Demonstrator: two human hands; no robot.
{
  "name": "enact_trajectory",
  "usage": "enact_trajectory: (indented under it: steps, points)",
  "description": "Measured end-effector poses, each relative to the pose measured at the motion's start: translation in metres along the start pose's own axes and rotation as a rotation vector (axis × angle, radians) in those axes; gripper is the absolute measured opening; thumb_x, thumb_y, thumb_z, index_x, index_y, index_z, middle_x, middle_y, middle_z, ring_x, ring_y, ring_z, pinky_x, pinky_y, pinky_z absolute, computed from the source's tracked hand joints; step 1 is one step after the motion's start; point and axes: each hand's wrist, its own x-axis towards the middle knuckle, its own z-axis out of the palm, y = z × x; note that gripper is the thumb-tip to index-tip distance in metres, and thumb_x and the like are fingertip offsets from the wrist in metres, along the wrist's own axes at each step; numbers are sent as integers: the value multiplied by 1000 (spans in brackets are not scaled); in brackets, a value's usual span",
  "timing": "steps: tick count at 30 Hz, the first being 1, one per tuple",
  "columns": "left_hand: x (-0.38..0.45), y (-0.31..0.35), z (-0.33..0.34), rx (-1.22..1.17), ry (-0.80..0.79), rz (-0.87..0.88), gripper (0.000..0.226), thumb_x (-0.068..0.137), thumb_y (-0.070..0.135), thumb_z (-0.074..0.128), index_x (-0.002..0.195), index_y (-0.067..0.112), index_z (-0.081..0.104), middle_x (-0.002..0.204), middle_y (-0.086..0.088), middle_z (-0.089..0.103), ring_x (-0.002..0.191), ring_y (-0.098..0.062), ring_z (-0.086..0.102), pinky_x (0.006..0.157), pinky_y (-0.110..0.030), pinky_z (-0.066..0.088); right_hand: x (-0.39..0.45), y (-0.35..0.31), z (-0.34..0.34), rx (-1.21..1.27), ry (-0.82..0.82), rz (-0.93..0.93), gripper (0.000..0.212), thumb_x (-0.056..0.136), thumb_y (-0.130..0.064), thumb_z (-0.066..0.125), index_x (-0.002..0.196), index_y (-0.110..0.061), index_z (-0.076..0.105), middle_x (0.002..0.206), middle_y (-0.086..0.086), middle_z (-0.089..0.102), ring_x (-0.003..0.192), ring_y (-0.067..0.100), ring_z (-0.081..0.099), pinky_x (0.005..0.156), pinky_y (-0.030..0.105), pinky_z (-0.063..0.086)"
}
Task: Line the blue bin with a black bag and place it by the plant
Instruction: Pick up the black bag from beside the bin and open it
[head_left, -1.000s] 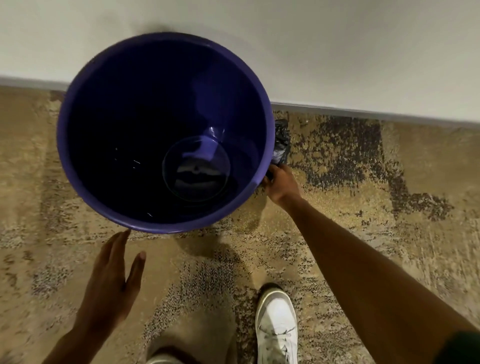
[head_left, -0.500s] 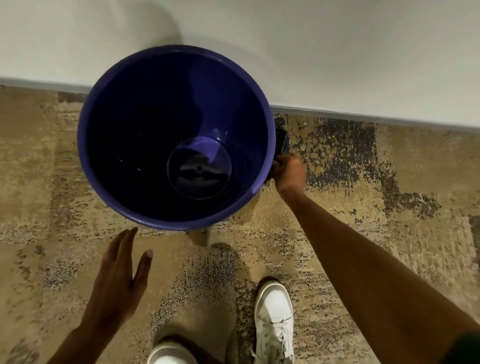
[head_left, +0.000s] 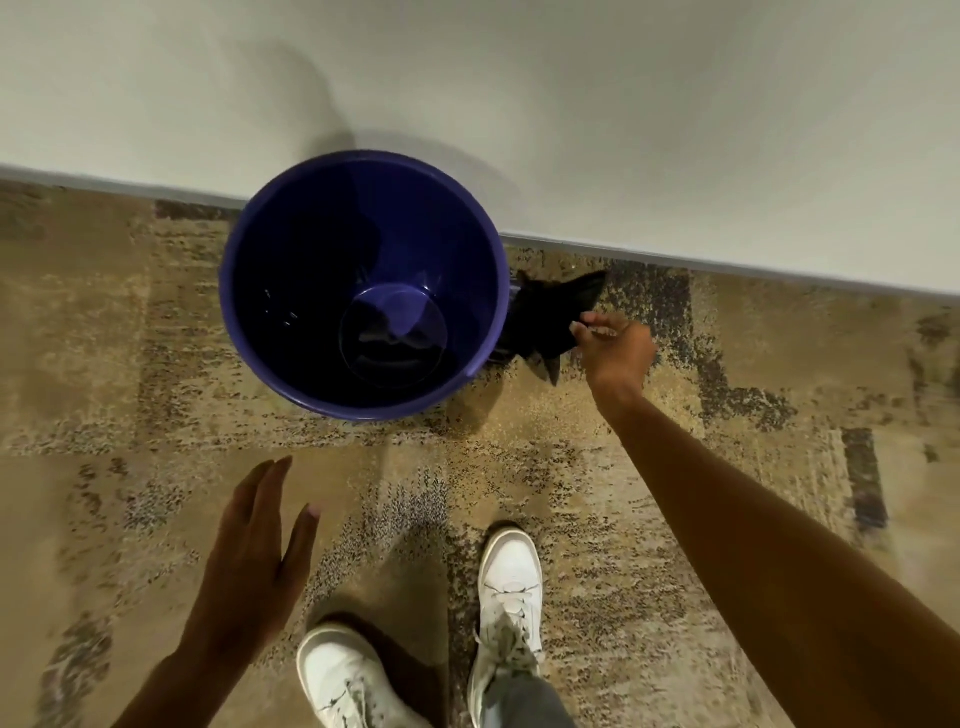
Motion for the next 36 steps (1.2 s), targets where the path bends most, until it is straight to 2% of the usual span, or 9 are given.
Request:
enact_trajectory:
  steps: [2, 4, 10, 15, 22, 25, 28, 31, 36]
  points:
    - [-10, 13, -10, -10, 4, 0, 58, 98, 39, 41, 148, 11, 30, 151, -15, 35, 137, -31, 37, 105, -37, 31, -7, -13, -15, 45, 10, 31, 17, 81, -5, 75, 97, -9, 72, 96, 1, 72, 91, 14, 71, 80, 29, 61]
    - [-18, 24, -19, -17, 7, 0, 58, 99, 43, 38, 149, 14, 28, 152, -14, 33, 138, -30, 35, 105, -38, 31, -15, -27, -29, 81, 10, 46, 18, 81, -4, 74, 99, -10, 71, 89, -5, 69, 88, 12, 69, 83, 27, 59]
    - [-38, 57, -40, -59, 5, 29, 68, 94, 54, 29, 148, 14, 28, 152, -14, 33, 139, -29, 35, 105, -38, 32, -55, -59, -63, 151, -20, 19, 22, 81, -5, 74, 101, -11, 69, 94, -3, 69, 89, 9, 66, 84, 24, 58]
    - [-49, 85, -59, -80, -12, 104, 69, 93, 56, 35, 149, 16, 28, 151, -11, 38, 138, -22, 35, 106, -35, 32, -110, -84, -89, 250, -87, 28, 23, 80, -6, 75, 101, -11, 66, 100, 4, 69, 93, 17, 69, 86, 32, 59]
    - [-47, 128, -75, -145, -23, 179, 82, 83, 64, 45, 149, 18, 28, 152, -3, 36, 133, -1, 21, 103, -16, 18, -200, -123, -110, 429, -233, -10, 18, 81, 3, 70, 96, -7, 65, 88, 4, 69, 81, 17, 68, 83, 37, 60]
    - [-44, 140, -79, -213, -27, 233, 78, 79, 61, 56, 144, 21, 35, 138, 11, 40, 127, 5, 26, 98, -6, 22, -227, -140, -113, 495, -332, -38, 17, 83, 4, 68, 93, -10, 64, 85, 6, 68, 79, 19, 66, 80, 33, 59]
    - [-41, 140, -81, -268, 8, 247, 48, 83, 45, 66, 126, 30, 49, 120, 13, 54, 112, -6, 47, 89, -17, 40, -240, -151, -111, 519, -401, -36, 17, 83, 2, 69, 96, -8, 64, 88, 9, 69, 80, 18, 67, 77, 32, 59]
    - [-42, 134, -83, -266, 68, 213, 19, 91, 36, 58, 106, 25, 58, 99, 9, 60, 93, -10, 56, 75, -20, 46, -243, -161, -103, 561, -419, -11, 21, 83, 3, 68, 102, -5, 63, 86, 7, 66, 82, 22, 66, 83, 38, 59]
    - [-47, 126, -88, -249, 120, 118, 24, 93, 27, 59, 71, 29, 50, 57, 14, 48, 54, -6, 53, 47, -15, 36, -234, -169, -86, 535, -403, -47, 21, 84, 1, 69, 102, -9, 63, 90, 14, 62, 86, 26, 64, 86, 43, 59]
